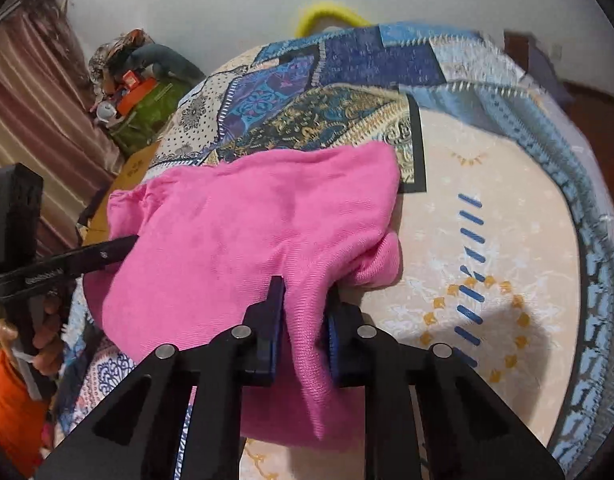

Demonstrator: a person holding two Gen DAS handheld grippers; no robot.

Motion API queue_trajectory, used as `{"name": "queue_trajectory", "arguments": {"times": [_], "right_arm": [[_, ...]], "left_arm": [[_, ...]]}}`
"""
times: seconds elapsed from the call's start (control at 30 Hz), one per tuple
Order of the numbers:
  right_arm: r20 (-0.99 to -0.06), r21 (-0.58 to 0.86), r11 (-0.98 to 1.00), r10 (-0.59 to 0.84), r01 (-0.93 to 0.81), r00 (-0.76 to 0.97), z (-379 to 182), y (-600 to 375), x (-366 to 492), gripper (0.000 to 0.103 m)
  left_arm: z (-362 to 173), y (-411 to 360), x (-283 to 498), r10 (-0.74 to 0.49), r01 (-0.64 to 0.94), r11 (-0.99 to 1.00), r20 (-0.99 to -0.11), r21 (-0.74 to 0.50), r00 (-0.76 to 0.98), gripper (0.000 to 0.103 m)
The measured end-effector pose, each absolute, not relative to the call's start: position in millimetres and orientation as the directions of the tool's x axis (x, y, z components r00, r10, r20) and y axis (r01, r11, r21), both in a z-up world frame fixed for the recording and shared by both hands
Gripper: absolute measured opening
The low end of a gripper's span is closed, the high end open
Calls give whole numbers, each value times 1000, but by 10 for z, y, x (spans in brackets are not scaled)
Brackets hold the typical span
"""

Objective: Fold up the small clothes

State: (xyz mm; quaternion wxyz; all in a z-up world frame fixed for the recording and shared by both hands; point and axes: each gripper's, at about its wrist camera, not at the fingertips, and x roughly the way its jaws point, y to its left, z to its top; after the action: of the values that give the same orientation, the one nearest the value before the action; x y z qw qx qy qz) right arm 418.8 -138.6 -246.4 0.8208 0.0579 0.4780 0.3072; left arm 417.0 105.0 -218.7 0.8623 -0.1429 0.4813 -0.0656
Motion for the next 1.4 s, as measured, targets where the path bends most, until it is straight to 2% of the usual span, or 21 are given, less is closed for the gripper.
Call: {"name": "queue_trajectory", "arguments": {"times": [0.13, 0.57, 0.73, 0.9, 1.0, 1.1, 1.17, 1.23, 1.33, 1.4], "right_arm": [[-732, 358, 790, 568, -499, 375, -2263, -1372, 4007, 13], [-613, 386, 663, 704, -641, 359, -1478, -1043, 3349, 13], [-622, 418, 639, 720, -646, 309, -1581, -842, 3207, 12], [-671, 420, 646, 694, -638, 261, -1891, -614, 3103, 13], [-713, 370, 682, 644, -631, 277, -2047, -535, 3070, 13], [-750, 344, 711, 601, -613, 276, -2148, -547, 3080, 18], [-763, 290, 726, 569, -624, 307, -2117, -585, 3044, 19], [-775, 197, 741, 519, -642, 362, -2039, -599, 2997, 22], [-767, 87, 751, 470, -655, 437, -1914, -618, 2950, 24], [-751, 72, 745, 479, -663, 456, -1824, -608, 2931, 24]], "left_arm": [[-2028, 1150, 3970, -239, -35, 950, -796, -310, 557, 13], [-1258, 1482, 3005, -138, -64, 969, -738, -238, 660, 13], [-1355, 1712, 2710, -109, -103, 969, -759, -227, 642, 13], [-1723, 1855, 2585, -103, -126, 968, -799, -218, 592, 14], [-1979, 1910, 2610, -77, -142, 973, -837, -181, 541, 16], [-2117, 1964, 2618, 4, -166, 982, -865, -92, 501, 20], [-2105, 2018, 2582, 15, -177, 980, -862, -87, 506, 30], [-2041, 2093, 2532, 39, -201, 976, -852, -79, 523, 36], [-1890, 2187, 2453, 41, -233, 966, -830, -109, 556, 37], [-1777, 2181, 2420, 24, -229, 964, -812, -136, 583, 37]]}}
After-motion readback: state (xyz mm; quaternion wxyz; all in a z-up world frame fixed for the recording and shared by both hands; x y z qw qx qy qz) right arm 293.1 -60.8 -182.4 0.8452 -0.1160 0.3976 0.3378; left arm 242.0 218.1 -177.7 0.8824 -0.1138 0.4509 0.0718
